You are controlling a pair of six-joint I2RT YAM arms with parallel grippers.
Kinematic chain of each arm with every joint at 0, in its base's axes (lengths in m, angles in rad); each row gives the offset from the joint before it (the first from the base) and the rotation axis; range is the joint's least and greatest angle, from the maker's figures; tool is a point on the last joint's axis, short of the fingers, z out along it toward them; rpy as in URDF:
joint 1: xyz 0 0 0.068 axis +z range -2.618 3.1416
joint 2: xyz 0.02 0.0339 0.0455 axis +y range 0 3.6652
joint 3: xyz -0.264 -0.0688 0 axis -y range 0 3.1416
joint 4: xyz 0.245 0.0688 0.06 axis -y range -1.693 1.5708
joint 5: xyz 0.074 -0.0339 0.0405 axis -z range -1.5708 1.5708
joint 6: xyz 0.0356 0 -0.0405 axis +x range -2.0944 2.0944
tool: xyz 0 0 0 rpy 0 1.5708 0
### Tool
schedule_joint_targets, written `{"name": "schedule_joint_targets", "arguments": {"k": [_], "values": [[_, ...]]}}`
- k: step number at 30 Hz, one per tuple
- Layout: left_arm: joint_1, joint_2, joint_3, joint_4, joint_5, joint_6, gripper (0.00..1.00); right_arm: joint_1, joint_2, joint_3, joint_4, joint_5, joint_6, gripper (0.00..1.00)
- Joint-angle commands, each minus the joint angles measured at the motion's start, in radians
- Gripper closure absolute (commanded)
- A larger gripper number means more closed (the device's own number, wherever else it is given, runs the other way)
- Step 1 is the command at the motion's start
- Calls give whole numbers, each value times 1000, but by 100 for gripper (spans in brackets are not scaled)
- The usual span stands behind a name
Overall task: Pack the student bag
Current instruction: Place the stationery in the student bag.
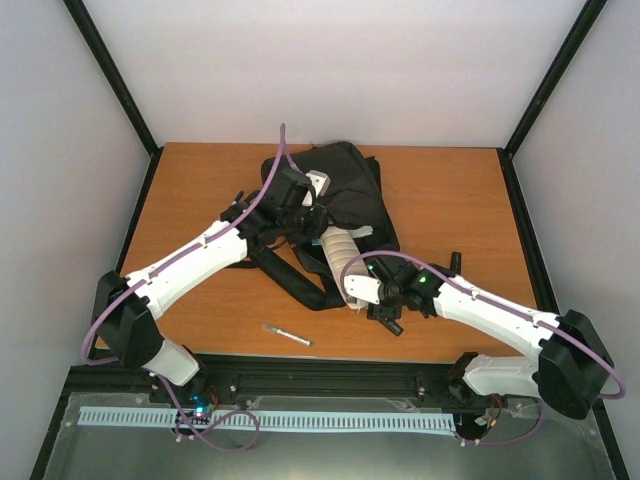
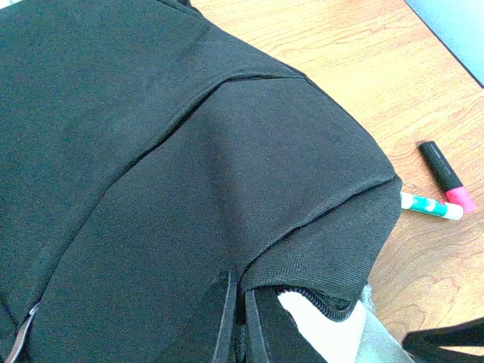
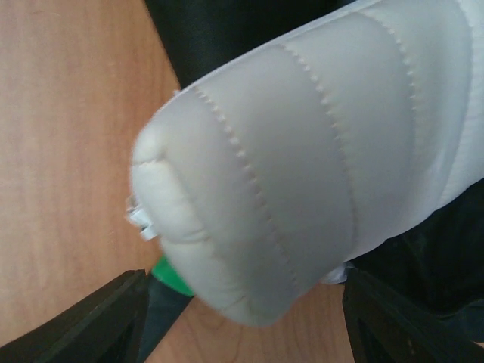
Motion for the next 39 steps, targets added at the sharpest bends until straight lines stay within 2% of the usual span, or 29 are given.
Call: {"name": "schedule_joint_targets", "arguments": {"k": [1,4,11,23,34,39], "values": [[-4,-55,39,37,-5,19,99,31,39,-12,137,135,13,28],[-4,-55,39,37,-4,24,99,32,65,-7,201,174,23,30],[-4,-56,37,37,-2,35,99,33,123,29,367,293,-56,43],[-4,-78,37,10,-1,57,99,33,381,85,732,423,-168,49],[-4,-77,43,9,14,55,99,32,494,157,854,424,-168,49],[-4,-82,40,14,16,50,99,32,570,201,870,424,-115,48]]}}
